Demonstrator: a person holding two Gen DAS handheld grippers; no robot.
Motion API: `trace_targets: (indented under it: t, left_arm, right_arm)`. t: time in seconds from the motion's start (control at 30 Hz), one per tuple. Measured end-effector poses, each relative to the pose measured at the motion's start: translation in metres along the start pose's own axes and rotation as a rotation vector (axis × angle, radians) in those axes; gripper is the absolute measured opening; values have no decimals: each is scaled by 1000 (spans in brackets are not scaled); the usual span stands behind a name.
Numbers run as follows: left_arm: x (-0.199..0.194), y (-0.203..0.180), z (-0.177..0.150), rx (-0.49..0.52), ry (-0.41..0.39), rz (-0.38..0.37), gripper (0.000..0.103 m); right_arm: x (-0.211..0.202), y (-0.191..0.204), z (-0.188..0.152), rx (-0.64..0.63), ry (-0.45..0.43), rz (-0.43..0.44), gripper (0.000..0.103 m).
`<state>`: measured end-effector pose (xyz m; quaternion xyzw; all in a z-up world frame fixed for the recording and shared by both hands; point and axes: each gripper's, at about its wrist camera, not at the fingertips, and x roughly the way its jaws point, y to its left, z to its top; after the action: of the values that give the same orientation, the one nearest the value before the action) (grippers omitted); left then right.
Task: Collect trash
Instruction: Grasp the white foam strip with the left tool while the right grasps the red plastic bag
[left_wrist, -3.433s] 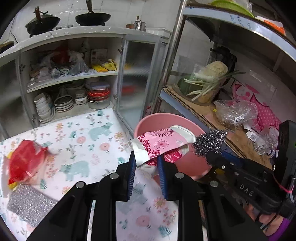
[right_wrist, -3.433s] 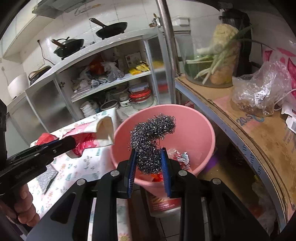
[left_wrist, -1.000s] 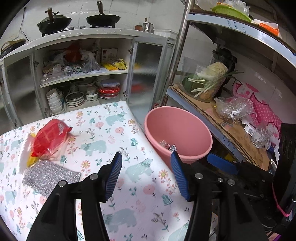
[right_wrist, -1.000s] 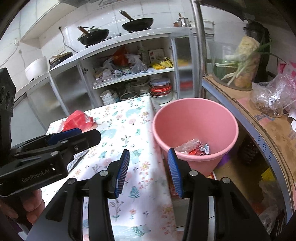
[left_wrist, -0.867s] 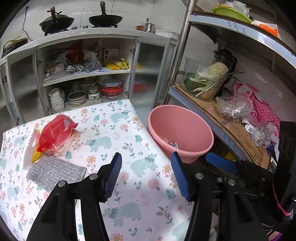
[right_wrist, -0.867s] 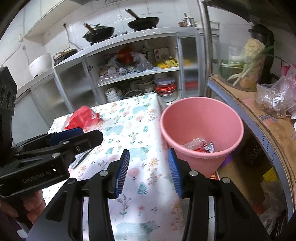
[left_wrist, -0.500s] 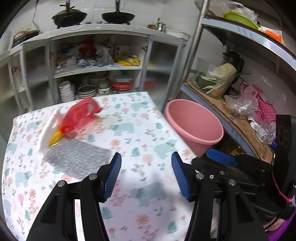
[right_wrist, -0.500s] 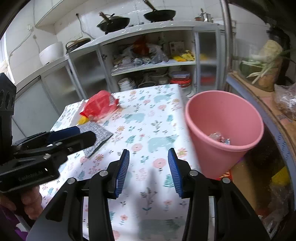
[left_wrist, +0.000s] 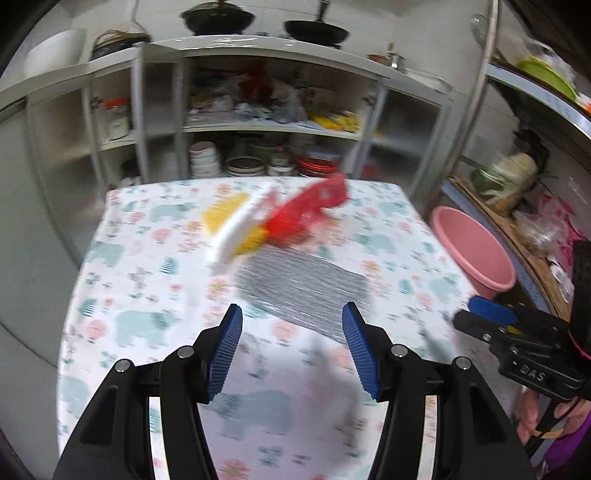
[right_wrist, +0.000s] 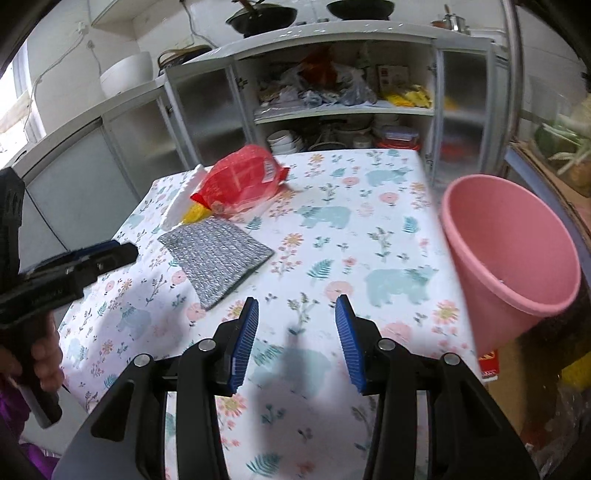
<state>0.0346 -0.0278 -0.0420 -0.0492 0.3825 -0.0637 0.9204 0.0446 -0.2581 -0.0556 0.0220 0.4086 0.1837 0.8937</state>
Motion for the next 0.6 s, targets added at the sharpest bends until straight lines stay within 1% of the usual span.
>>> trace_targets:
  t: [0.13,0.27,0.33,0.37,0.4,0.53,0.6]
  left_arm:
    - [12,25,14,-23,-11,42,55]
    - [32,42,28,-40,-11,47,55]
    - [42,46,33,-31,-11,46,55]
    - [48,47,37,-21,-9,56,55]
    - [54,49,40,-16,-4,57,52]
    - [72,51,48,2,16,61,49]
    - [80,53,50,1,24,58,45]
  right_arm:
    - [12,14,12,-25,5,25,44]
    - [23,27,28,-43,1,54,44]
    - [30,34,38,-44,2,77,44]
    - [34,37,42,-44,3,88,44]
    - [37,41,47,-44,3,100,44]
    - [56,59,67,-57,8,151,44]
    - [65,66,73,-63,10,168,44]
